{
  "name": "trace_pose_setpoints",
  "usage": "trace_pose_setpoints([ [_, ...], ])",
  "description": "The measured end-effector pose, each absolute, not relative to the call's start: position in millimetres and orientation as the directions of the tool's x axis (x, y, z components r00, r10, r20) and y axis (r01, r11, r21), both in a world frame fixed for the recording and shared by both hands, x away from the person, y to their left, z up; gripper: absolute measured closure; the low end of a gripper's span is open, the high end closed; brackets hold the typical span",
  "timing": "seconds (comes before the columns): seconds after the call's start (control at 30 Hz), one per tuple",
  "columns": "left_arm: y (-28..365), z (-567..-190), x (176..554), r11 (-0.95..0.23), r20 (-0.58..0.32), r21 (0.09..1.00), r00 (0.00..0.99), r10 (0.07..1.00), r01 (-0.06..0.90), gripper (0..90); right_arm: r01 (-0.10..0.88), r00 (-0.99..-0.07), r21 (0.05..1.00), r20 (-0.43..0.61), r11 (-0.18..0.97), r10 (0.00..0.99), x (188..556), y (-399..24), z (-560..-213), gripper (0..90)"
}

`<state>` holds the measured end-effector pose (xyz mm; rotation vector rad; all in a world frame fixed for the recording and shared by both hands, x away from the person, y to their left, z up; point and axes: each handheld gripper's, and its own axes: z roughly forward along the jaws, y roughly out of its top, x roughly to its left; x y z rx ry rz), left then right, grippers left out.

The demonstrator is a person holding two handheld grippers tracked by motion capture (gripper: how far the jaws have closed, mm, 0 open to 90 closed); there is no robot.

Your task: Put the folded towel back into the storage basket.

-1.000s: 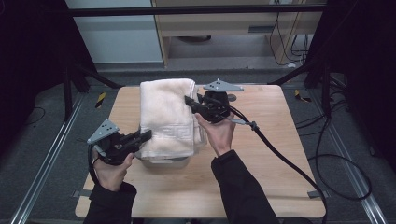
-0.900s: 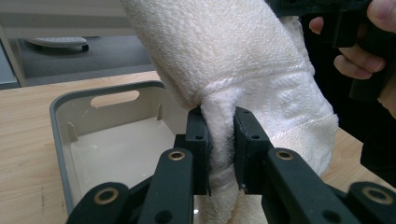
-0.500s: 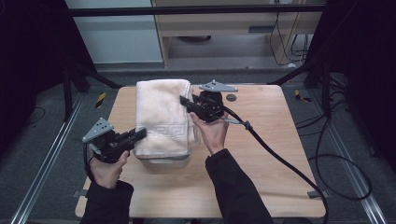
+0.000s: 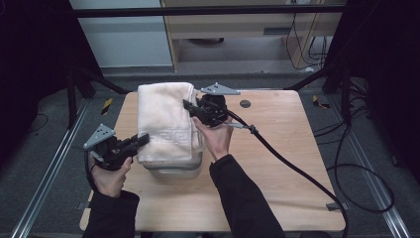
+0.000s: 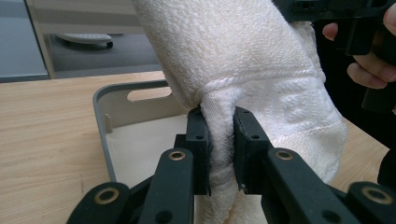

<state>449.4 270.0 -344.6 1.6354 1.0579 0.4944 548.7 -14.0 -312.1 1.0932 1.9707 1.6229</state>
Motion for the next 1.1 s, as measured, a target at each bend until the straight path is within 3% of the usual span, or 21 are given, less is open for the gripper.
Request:
trace_pose_setpoints([
  [1.1,276,-392,483,-0.081,-0.189,0.858,0.458,0.869,0.508,77.8,0.424,-0.583,0.902,0.200,0.085,0.787,576,7,-368,67.5],
])
